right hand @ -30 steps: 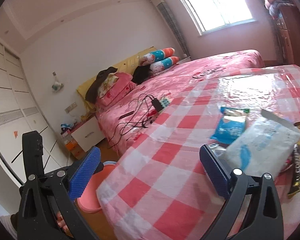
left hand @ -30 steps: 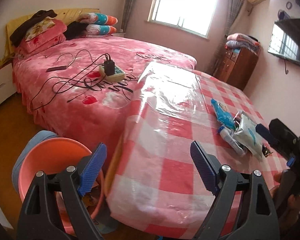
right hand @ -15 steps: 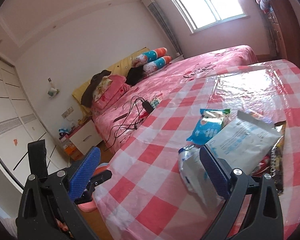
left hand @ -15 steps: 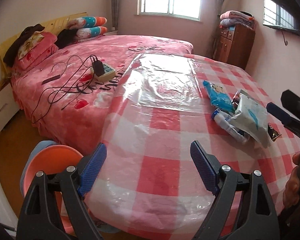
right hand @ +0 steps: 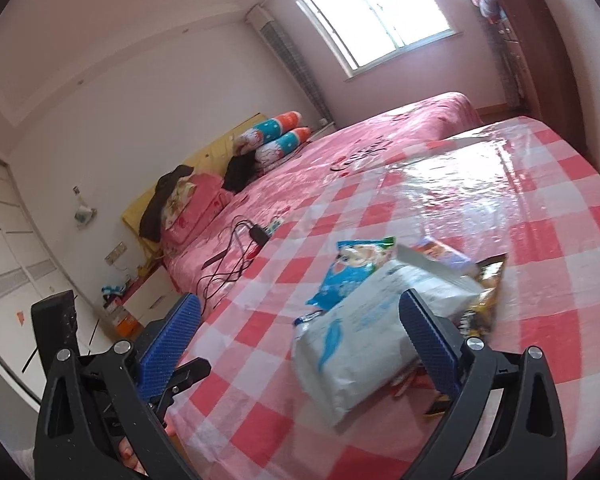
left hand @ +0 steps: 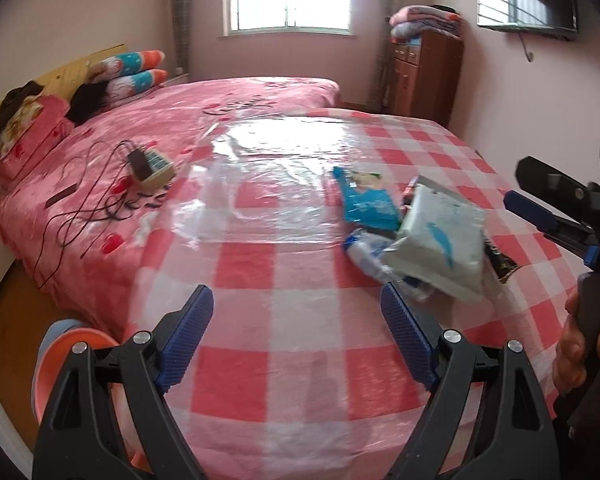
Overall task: Collect trash
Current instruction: 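Grasp the grey wipes packet with the feather print using the left gripper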
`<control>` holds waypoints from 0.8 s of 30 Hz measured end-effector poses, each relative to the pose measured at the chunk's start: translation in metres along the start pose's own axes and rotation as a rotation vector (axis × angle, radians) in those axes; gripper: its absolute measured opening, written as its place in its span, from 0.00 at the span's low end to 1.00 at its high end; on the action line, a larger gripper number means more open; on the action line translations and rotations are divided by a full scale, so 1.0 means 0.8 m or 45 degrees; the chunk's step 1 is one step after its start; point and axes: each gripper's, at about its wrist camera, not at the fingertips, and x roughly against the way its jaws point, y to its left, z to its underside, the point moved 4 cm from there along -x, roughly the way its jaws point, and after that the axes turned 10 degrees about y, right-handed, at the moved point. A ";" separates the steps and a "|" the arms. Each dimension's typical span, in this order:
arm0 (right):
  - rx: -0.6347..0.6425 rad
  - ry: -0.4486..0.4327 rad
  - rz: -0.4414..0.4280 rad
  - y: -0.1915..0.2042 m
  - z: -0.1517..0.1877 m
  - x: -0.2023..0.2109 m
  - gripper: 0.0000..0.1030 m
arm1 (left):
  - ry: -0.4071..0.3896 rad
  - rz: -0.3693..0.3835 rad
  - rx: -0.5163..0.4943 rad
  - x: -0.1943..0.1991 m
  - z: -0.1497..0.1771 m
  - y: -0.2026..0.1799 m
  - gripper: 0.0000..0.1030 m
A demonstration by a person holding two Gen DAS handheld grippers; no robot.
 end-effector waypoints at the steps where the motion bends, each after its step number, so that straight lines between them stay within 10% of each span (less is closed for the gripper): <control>1: -0.013 0.000 0.001 -0.005 -0.002 0.001 0.95 | 0.003 0.013 -0.014 0.000 -0.003 -0.007 0.84; 24: -0.412 0.018 -0.141 -0.147 -0.019 0.021 0.88 | 0.215 0.196 -0.518 -0.067 -0.071 -0.157 0.84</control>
